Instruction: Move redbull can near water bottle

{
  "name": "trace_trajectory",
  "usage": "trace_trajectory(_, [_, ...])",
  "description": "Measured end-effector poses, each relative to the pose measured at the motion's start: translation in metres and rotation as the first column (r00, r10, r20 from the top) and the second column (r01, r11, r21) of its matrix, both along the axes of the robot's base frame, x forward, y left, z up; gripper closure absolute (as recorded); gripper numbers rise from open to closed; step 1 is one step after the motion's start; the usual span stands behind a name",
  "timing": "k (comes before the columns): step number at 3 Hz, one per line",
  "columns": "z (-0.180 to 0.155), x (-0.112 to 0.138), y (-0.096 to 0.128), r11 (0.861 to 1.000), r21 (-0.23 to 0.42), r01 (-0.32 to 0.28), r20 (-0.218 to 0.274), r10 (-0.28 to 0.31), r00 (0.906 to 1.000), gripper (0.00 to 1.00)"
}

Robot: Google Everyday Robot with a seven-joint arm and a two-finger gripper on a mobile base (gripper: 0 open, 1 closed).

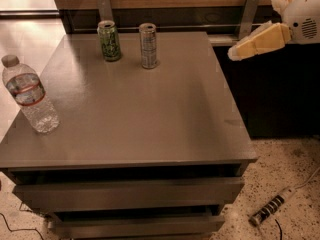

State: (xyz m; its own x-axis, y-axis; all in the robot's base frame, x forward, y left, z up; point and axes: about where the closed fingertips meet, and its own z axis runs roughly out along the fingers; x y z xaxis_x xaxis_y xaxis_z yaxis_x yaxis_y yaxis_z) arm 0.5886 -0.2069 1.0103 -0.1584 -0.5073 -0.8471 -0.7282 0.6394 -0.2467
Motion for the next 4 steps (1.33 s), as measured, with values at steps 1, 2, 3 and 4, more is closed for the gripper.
trace_trajectory(1, [0.010, 0.024, 0.014, 0.995, 0.098, -0.025, 0.041, 0.021, 0.9990, 0.00])
trace_trajectory(2, [0.010, 0.024, 0.014, 0.995, 0.098, -0.025, 0.041, 0.021, 0.9990, 0.00])
trace_trajectory(3, [-0.007, 0.050, 0.038, 0.988, 0.146, -0.044, 0.041, 0.039, 0.9984, 0.00])
trace_trajectory(4, [-0.029, 0.080, 0.078, 0.973, 0.213, -0.089, 0.048, 0.081, 0.9956, 0.00])
